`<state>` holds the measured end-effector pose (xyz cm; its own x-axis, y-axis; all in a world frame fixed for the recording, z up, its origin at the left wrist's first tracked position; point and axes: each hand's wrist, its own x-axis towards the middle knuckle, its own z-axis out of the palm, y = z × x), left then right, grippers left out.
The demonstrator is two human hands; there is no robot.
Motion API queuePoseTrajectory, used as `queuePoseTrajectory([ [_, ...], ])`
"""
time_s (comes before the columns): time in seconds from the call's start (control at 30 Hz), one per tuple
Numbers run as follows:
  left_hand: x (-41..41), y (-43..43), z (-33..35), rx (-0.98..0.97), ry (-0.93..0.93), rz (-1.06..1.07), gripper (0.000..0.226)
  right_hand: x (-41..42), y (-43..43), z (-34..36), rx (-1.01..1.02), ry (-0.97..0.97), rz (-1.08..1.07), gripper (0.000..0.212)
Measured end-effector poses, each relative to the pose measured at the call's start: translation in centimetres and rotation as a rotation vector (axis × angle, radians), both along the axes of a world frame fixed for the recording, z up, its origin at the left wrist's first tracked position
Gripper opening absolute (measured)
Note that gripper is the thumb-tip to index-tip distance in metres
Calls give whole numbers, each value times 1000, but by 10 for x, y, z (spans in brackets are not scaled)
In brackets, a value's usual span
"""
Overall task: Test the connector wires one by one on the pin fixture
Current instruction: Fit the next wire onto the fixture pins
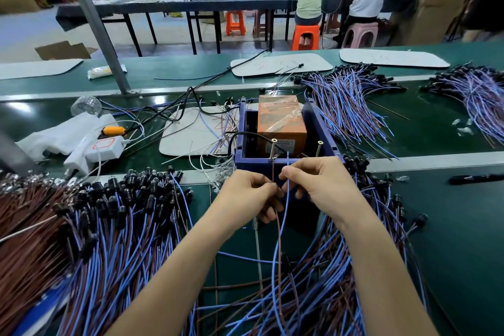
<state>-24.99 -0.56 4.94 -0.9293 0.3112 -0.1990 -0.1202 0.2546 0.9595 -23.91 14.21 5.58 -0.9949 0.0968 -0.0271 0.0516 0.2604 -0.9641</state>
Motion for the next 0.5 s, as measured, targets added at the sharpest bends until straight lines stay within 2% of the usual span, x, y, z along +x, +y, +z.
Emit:
queuePoseTrajectory([
  [0.17,1,1,0,-3,-16,5,28,-1,-4,-3,9,20,-18,18],
  [0.33,0,1,-1,-26,0,24,30,-8,-17,-12,187,63,-149,27],
  [0.5,-1,0,-2,-49,25,37,31,-7,-26,-15,283,110,-244,15],
])
